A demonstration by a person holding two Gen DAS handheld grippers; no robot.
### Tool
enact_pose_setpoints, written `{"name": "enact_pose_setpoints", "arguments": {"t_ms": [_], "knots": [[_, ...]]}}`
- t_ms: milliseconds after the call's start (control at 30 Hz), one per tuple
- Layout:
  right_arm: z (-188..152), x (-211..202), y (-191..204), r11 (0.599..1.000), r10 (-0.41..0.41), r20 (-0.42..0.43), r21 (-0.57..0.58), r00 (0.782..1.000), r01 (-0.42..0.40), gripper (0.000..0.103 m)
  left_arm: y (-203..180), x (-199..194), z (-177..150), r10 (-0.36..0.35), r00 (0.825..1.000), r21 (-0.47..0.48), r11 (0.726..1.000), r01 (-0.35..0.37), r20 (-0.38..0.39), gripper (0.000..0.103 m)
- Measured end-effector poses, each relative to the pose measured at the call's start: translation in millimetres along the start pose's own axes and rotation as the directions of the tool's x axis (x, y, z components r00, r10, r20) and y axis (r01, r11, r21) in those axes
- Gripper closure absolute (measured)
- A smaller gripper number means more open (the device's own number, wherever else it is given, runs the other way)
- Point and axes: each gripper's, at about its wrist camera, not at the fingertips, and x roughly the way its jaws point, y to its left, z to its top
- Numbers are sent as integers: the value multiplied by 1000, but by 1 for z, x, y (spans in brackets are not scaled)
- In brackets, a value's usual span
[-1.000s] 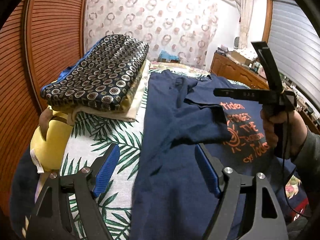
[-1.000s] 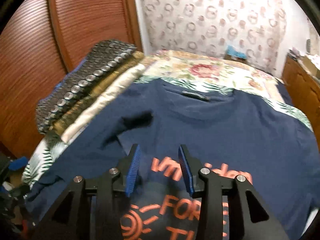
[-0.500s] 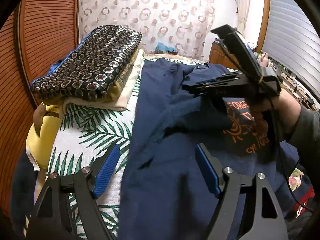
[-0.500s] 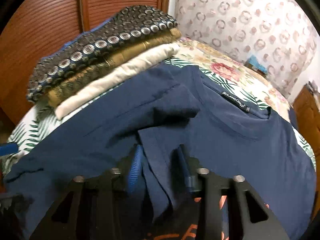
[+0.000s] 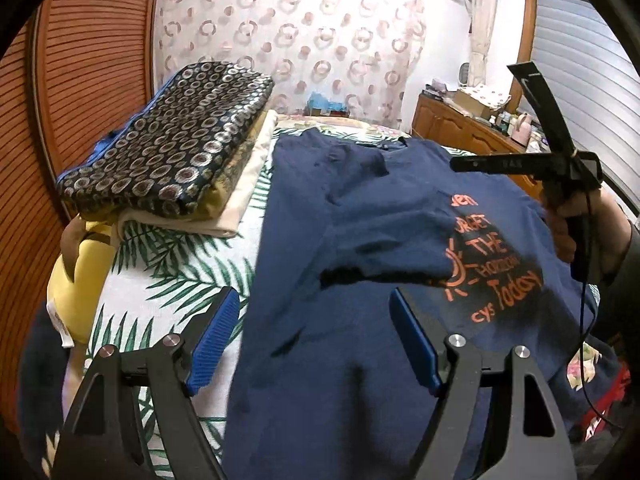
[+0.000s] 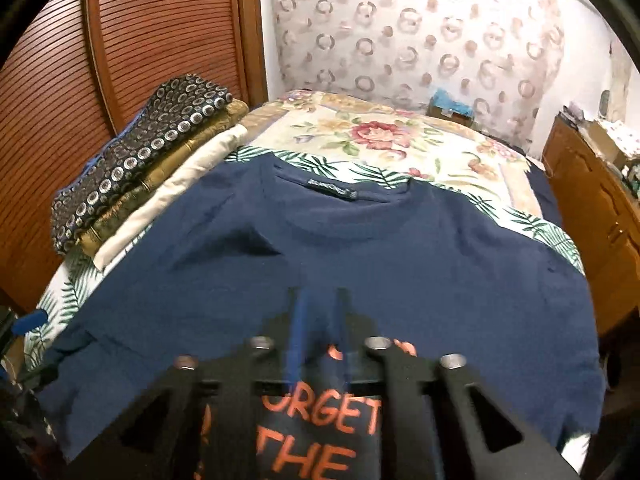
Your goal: Fold small clothes
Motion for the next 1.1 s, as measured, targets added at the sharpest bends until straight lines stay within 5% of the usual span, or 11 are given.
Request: {"name": "enact_pose_setpoints", "arguments": {"t_ms": [167,333,700,1100], "knots": [[-16,-20,2,998,60,48,10,997,-61,61,-10,3,7,-3,1000,34,999,3,3,25],[-52,-46,-23,995,81,99,50,992,-86,41,-20,12,16,-17,1000,53,998,18,-4,25],[-98,-68,-56,996,-61,83,67,995,56,41,-69,46,36,-46,998,157,986,53,-48,25],[-117,-86,-68,982,-112,86,162,990,97,41,-111,75,41,-54,993,226,971,76,-105,25]]}}
